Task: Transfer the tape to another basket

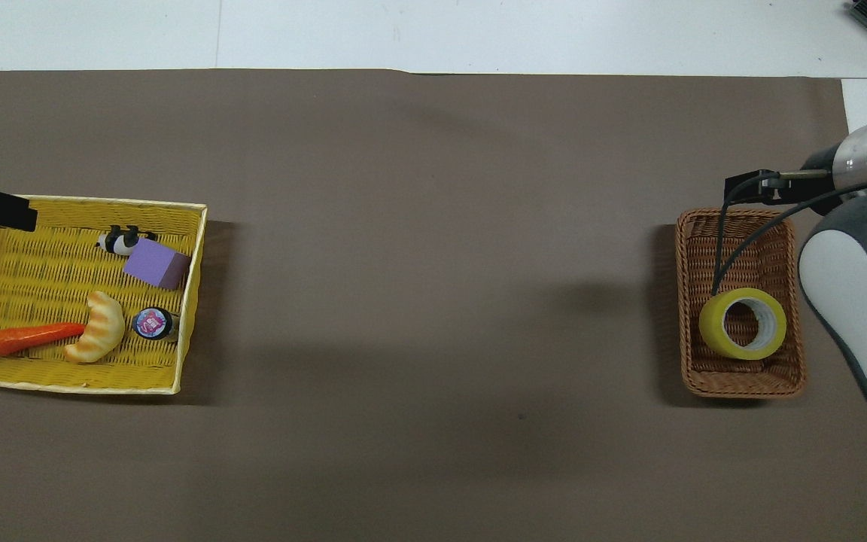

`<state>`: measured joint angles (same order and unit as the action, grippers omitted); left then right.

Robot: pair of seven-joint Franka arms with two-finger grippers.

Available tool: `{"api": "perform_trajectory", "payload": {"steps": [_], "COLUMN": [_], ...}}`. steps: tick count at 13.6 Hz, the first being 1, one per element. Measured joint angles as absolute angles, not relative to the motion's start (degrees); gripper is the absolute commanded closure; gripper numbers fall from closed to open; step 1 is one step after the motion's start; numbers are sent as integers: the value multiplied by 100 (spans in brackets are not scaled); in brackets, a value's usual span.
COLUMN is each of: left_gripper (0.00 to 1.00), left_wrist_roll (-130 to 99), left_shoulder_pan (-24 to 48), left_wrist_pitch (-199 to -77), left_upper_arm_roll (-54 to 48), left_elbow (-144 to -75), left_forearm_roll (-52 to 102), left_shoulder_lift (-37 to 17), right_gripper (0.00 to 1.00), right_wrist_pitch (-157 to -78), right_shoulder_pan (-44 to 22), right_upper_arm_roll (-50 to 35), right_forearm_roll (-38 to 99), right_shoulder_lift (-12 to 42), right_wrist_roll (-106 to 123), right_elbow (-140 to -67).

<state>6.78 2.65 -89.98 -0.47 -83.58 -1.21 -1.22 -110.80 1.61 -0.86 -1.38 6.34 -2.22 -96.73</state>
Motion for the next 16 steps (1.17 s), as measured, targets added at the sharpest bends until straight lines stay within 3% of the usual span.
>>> {"api": "perform_trajectory", "payload": {"steps": [7,16], "left_gripper": [0,0], "left_wrist_roll": [678,678], "left_shoulder_pan": [265,265], "left_wrist_pitch": [-8997,-8996], "left_upper_arm_roll": [-47,-47], "left_elbow": [-8358,-8358], "left_forearm_roll": [-121,-121], "left_shoulder_lift": [-122,-122], "right_gripper": [0,0], "right_wrist_pitch": [-8799,-8566], "right_shoulder_pan": [165,165], "right_upper_arm_roll": [-219,-269], "right_forearm_roll": [-138,-137], "right_shoulder_lift": [468,188], "right_wrist_roll": [51,53], "right_elbow": [-8465,-8511]}}
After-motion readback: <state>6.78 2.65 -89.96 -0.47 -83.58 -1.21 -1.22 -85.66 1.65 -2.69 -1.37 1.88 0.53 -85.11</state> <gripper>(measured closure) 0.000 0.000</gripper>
